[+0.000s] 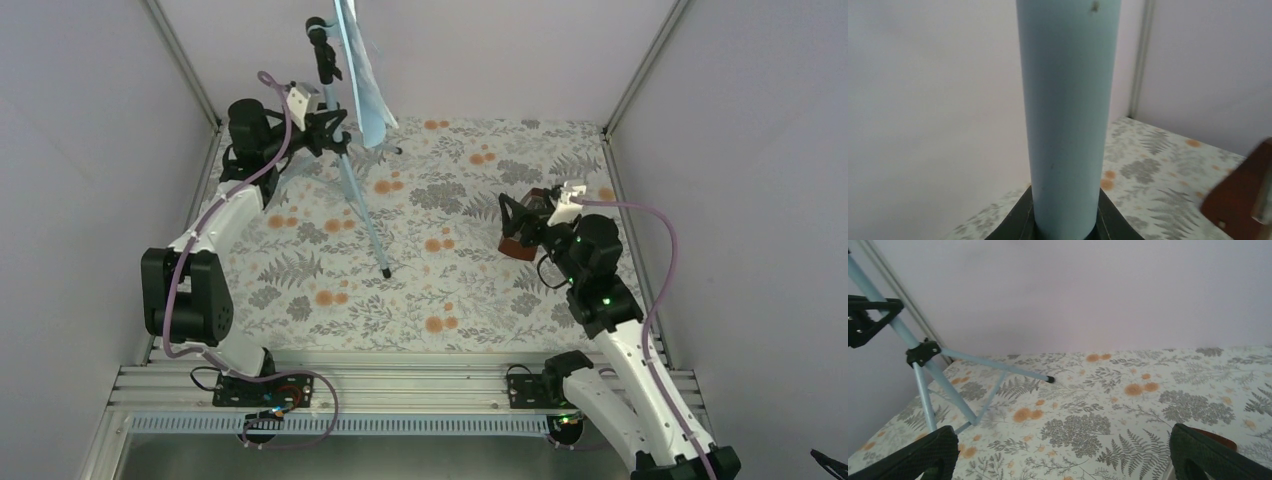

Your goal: Pack up the instrument practice props

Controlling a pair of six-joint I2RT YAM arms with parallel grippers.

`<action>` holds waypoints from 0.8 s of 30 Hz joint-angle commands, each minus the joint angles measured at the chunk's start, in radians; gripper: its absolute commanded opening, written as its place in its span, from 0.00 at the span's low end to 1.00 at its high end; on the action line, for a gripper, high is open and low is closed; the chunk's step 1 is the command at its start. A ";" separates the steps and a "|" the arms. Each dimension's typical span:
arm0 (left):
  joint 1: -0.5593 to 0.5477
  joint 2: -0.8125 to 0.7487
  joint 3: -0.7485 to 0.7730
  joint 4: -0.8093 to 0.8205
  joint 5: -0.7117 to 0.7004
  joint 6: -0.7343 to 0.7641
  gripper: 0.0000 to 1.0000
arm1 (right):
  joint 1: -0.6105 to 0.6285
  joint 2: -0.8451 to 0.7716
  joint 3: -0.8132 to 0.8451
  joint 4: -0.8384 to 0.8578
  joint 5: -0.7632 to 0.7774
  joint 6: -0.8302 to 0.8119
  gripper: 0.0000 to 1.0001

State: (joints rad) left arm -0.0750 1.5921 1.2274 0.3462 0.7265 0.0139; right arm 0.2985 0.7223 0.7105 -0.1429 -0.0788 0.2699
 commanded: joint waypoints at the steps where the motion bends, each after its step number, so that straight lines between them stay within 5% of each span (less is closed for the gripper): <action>1: -0.087 -0.064 0.034 -0.092 0.267 0.035 0.02 | -0.008 -0.054 -0.037 0.027 -0.077 -0.058 1.00; 15: -0.253 -0.104 0.014 -0.203 0.423 0.079 0.02 | 0.014 0.062 -0.024 0.092 -0.349 -0.030 1.00; 24: -0.362 -0.091 -0.059 -0.013 0.525 -0.062 0.02 | 0.083 0.141 -0.006 0.237 -0.477 -0.024 0.97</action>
State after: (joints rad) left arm -0.3756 1.5196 1.1809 0.2581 1.0870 0.0700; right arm 0.3355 0.8310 0.6857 -0.0307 -0.4576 0.2379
